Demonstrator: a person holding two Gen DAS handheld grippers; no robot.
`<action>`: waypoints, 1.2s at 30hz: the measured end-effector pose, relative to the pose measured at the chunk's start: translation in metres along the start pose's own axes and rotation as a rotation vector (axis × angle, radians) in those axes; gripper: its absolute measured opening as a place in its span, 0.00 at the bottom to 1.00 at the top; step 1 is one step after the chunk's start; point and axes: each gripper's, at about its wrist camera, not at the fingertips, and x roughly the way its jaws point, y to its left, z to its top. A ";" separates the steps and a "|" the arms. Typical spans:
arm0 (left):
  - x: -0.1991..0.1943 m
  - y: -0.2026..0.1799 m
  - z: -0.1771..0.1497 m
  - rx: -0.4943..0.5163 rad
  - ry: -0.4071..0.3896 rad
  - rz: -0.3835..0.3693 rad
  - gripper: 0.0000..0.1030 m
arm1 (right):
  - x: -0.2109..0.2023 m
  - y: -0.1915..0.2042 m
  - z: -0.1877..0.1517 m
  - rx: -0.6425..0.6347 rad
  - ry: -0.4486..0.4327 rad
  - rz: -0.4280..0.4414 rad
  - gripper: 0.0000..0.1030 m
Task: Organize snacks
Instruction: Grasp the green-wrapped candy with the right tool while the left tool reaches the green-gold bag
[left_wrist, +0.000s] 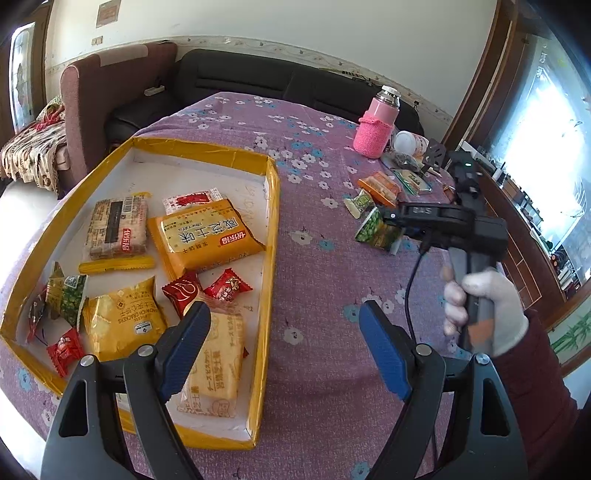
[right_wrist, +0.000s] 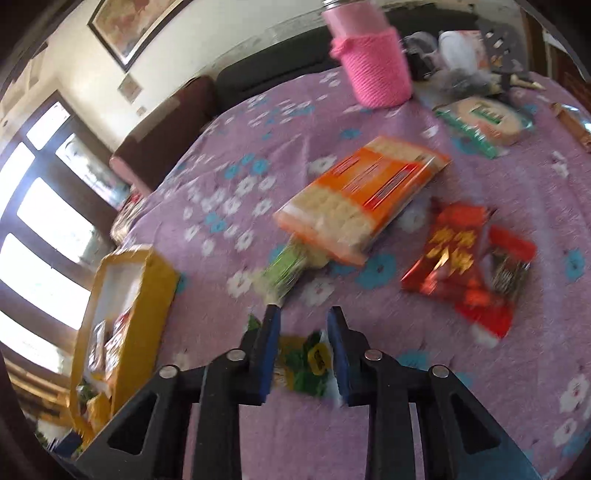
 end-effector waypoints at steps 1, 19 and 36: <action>0.002 0.000 0.000 0.002 0.004 -0.011 0.81 | -0.006 0.003 -0.004 -0.016 0.008 0.051 0.26; 0.004 -0.004 -0.004 0.074 0.015 -0.057 0.81 | 0.028 0.014 0.032 0.063 -0.036 -0.127 0.52; 0.036 -0.052 0.012 0.212 0.081 -0.157 0.81 | -0.048 -0.019 -0.037 0.089 -0.046 0.063 0.17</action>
